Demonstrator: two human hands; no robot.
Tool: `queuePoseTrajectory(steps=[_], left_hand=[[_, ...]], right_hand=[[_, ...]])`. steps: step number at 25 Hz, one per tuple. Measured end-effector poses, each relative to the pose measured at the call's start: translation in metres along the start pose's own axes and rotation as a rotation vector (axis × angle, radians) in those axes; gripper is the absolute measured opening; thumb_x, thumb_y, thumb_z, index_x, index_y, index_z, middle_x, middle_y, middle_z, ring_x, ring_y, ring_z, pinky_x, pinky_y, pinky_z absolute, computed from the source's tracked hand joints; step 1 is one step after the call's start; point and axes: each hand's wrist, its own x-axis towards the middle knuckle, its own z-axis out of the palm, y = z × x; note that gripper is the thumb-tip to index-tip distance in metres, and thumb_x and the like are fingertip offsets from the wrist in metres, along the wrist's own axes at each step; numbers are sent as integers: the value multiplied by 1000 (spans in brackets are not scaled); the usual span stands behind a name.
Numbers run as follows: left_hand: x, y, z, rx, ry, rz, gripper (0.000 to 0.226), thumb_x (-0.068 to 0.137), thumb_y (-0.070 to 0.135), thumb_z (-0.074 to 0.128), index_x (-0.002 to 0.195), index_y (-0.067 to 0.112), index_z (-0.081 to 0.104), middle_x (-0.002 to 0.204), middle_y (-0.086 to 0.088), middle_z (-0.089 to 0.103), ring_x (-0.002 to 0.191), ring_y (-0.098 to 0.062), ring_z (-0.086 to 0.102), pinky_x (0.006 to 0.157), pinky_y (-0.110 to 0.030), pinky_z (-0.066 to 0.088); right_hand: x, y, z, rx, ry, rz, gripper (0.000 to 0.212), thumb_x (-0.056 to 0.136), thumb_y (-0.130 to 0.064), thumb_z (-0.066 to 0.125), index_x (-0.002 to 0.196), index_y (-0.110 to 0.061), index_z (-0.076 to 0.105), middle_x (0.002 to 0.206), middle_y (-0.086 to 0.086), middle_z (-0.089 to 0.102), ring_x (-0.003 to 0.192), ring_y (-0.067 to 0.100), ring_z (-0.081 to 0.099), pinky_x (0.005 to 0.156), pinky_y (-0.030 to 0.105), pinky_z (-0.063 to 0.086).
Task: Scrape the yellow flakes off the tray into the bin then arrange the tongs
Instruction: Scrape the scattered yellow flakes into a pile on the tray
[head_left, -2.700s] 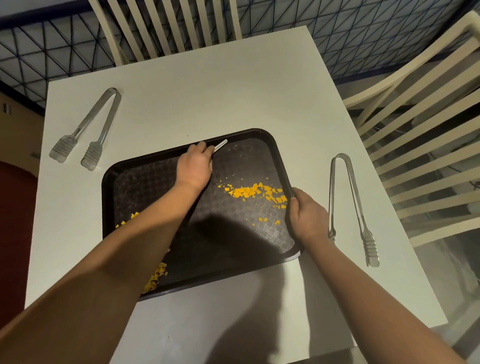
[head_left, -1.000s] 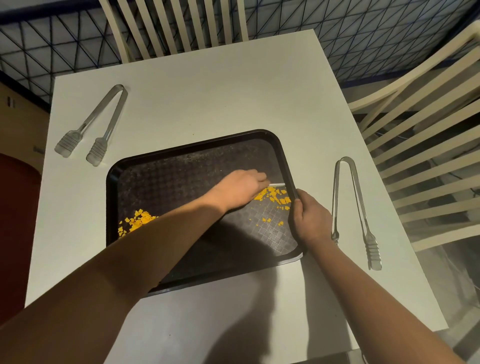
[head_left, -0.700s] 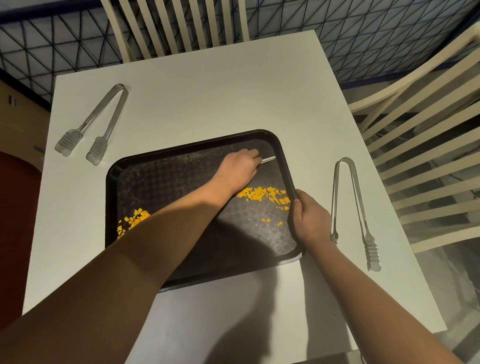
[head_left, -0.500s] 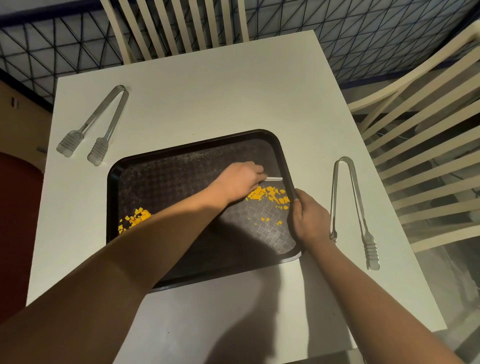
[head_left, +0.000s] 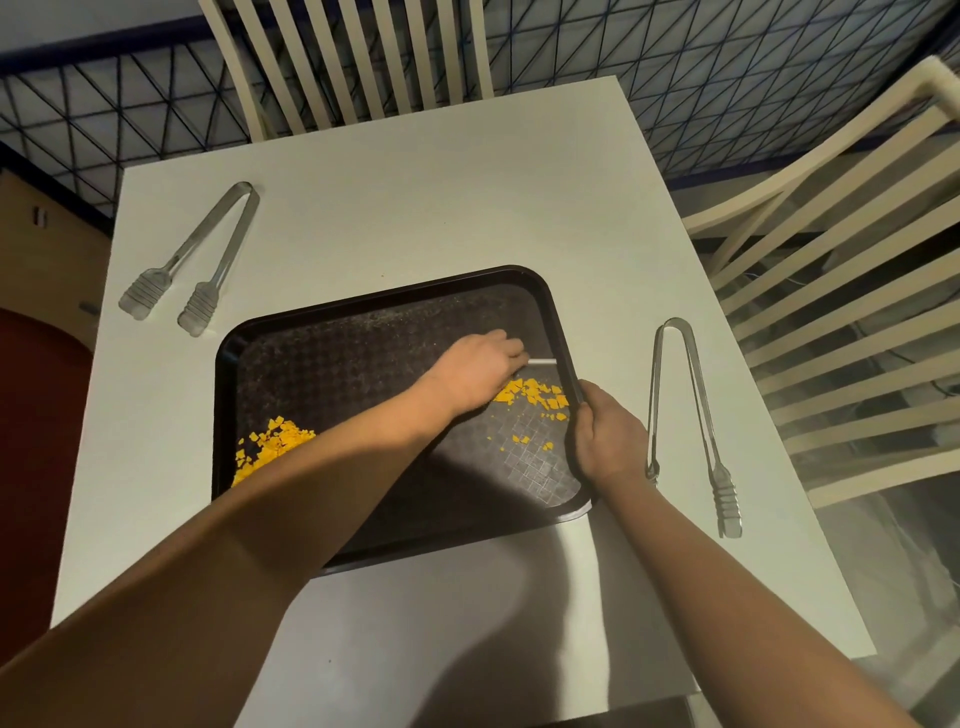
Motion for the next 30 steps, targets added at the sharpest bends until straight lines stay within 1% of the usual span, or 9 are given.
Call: queuePoseTrajectory(steps=[3,7,9,11,15,17,22,27,30], left_hand=[[-8,-5,2,25,-35,129,33,97,20,39,126,12,51,109,-6,56,99,-25,48,68,-35,39],[-4,-6,-3,-43,42,-189,32,94,18,42,123,10,53,112,-7,54,103,-26,48,70,-35,41],[-2,3,-4,-56,8,-235,32,94,16,41,123,9,53,114,-7,53,104,-26,48,73,-36,43],[-4,14,-3,-54,-17,-186,32,95,14,40,123,8,52,114,-8,53,103,-25,48,74,-37,44],[-21,23,1,16,-87,59,30,96,16,37,123,10,51,113,-6,53,103,-26,48,70,-37,41],[-26,25,0,31,-92,113,31,97,16,36,124,12,51,113,-6,53,104,-26,47,68,-37,40],[-17,24,-6,-85,5,-307,27,93,9,42,118,9,52,115,-7,51,104,-26,49,77,-38,46],[-21,45,-4,-189,-46,-254,27,93,11,42,118,5,52,114,-12,50,105,-30,49,82,-41,43],[-37,54,-3,-268,16,-304,31,93,14,41,122,9,52,113,-11,50,106,-29,49,83,-39,42]], right_hand=[[2,0,1,-14,-21,18,35,89,-20,32,113,-21,57,97,8,66,88,36,58,71,34,41],[1,0,0,-11,-21,23,32,91,-14,38,116,-20,57,99,9,66,88,37,57,70,33,40],[1,0,-1,-5,-28,21,33,91,-14,37,117,-20,57,101,9,66,90,36,57,71,33,40],[1,-1,-1,-7,-34,19,34,91,-14,37,118,-20,56,103,8,66,91,36,58,72,33,40],[0,-1,-1,-21,-38,28,36,91,-15,36,120,-22,55,104,7,66,92,35,58,74,34,41],[0,-1,-1,-22,-42,37,37,91,-15,35,121,-22,55,105,7,65,93,34,57,75,34,41],[0,-2,-3,-10,-39,25,38,90,-13,37,123,-20,55,112,7,65,98,35,57,78,34,41],[-3,-3,-4,-3,-17,7,40,87,-18,31,118,-21,57,106,8,66,93,35,58,73,33,41],[-4,-5,-5,28,1,5,51,78,-24,24,116,-22,58,102,7,67,91,34,59,71,32,40]])
